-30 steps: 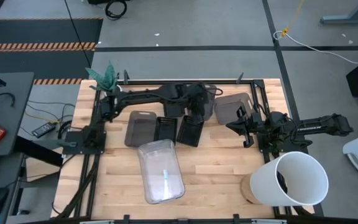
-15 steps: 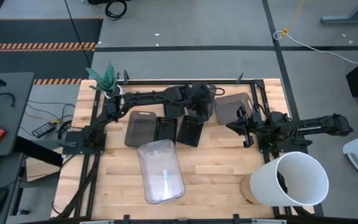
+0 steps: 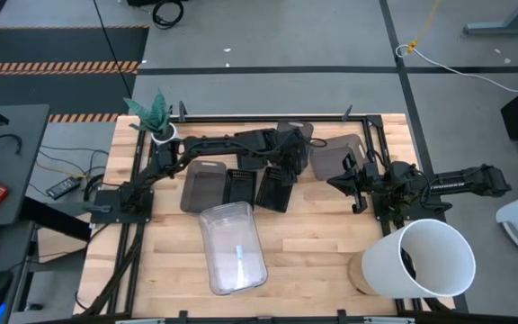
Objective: Stack baskets by color
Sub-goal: Stack the middle transparent black bin on top of the left transparent black bin
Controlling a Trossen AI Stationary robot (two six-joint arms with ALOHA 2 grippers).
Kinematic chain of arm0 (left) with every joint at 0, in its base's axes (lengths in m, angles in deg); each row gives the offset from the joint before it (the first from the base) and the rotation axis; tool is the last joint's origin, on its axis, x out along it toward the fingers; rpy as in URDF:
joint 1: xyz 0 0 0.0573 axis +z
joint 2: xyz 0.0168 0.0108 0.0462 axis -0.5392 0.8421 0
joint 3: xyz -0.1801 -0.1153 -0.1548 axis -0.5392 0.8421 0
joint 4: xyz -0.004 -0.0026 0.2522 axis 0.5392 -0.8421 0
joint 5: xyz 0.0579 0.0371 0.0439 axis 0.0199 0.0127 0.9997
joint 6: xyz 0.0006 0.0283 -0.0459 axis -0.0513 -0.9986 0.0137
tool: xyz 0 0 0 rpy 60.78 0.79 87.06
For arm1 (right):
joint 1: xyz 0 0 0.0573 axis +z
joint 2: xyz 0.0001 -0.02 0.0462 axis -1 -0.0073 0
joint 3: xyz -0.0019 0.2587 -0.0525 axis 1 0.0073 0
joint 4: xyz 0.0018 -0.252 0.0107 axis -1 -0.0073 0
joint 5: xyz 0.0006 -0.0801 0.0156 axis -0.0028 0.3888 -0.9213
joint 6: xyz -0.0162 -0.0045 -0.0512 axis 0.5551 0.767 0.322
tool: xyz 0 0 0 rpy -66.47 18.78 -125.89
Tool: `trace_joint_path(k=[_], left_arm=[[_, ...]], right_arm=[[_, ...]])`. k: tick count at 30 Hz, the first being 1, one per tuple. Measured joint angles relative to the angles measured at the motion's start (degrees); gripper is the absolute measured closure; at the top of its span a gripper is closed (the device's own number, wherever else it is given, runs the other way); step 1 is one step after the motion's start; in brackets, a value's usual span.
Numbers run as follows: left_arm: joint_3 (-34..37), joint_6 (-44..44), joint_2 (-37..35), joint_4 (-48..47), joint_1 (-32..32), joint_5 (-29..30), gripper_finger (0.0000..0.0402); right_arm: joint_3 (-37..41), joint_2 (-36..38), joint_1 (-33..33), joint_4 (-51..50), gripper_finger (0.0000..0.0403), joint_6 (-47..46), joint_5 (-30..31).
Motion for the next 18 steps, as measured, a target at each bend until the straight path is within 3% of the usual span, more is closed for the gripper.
trace_joint_path(k=[18], left_arm=[[0.0,-1.8,2.2,-2.3,0.0,0.3,0.0248]], right_arm=[[0.0,0.0,0.0,0.0,0.0393,0.0,0.0]])
